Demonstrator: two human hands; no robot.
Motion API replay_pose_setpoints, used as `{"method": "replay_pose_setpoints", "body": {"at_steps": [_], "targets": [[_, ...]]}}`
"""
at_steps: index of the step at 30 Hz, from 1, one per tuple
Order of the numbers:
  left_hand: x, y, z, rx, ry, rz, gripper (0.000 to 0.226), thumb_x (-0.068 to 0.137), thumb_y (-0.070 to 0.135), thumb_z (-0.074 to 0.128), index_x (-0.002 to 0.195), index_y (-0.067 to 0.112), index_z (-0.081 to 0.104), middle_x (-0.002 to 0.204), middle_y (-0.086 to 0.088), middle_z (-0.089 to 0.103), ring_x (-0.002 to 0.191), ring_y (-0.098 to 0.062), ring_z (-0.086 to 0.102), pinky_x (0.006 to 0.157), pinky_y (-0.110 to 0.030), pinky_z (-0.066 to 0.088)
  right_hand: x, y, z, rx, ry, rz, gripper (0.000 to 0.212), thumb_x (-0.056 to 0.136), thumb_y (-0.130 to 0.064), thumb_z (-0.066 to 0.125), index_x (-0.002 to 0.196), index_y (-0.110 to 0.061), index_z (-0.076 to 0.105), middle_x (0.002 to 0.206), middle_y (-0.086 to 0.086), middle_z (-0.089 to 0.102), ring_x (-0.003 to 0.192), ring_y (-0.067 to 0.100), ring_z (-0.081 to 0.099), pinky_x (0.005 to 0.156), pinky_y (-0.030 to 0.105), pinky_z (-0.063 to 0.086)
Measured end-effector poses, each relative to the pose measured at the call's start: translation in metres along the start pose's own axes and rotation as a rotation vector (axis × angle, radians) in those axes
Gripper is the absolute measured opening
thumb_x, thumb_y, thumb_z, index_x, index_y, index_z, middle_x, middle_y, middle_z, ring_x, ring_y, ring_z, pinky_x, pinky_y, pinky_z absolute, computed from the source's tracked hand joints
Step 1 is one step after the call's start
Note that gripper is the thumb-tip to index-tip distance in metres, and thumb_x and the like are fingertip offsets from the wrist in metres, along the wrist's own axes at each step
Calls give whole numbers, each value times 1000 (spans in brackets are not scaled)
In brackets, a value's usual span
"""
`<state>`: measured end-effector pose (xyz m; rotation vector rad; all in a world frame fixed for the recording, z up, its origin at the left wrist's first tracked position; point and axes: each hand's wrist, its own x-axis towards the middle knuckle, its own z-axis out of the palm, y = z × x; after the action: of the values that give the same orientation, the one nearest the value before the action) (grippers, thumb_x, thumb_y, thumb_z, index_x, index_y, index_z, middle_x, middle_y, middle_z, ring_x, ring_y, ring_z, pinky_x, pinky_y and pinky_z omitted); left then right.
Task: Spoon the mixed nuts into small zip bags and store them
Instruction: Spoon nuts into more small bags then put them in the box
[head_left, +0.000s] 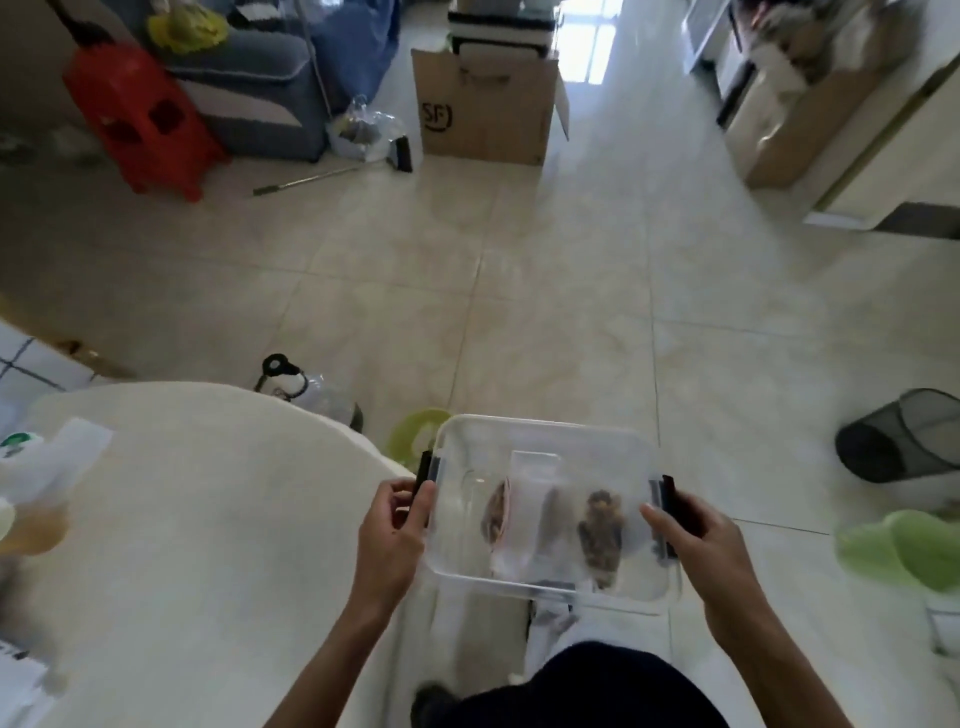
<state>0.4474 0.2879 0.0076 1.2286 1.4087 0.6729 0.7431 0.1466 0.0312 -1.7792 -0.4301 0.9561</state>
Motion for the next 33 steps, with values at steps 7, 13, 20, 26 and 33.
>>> {"method": "replay_pose_setpoints", "body": {"at_steps": [7,13,20,26,33], "targets": [[65,72,101,-17,-44,38,33,92,48,60,110,21,64,97,0,72,79,-2,70,62,-16,55,101,-43,-64,76,22,-33,20,91,-19,76,107,-30,71,97,-14,79,85,2,74,64,12,55],[127,128,173,-36,-70,63,36,91,53,56,110,23,63,96,-3,71,76,-8,69,60,-20,59,186,-91,-109,98,43,-66,24,93,-15,73,109,-32,69,98,-14,78,86,0,73,65,15,56],[225,177,244,-5,-215,78,41,93,57,54,114,23,64,103,-3,74,89,-19,73,74,-40,64,263,-111,-135,157,184,-41,27,92,-15,72,117,-27,69,102,-11,79,92,6,74,68,17,58],[349,233,315,83,-433,147,37,91,56,55,108,24,66,98,-1,74,87,-17,71,64,-29,61,327,-131,-133,220,416,14,33,90,-15,76,123,-21,71,105,-8,79,91,6,74,70,17,57],[455,307,417,205,-830,223,34,93,54,55,105,26,68,89,5,74,71,-7,65,56,-19,53,354,-166,-137,340,780,101,24,86,-22,81,108,-29,77,101,-1,80,89,16,74,78,32,55]]}}
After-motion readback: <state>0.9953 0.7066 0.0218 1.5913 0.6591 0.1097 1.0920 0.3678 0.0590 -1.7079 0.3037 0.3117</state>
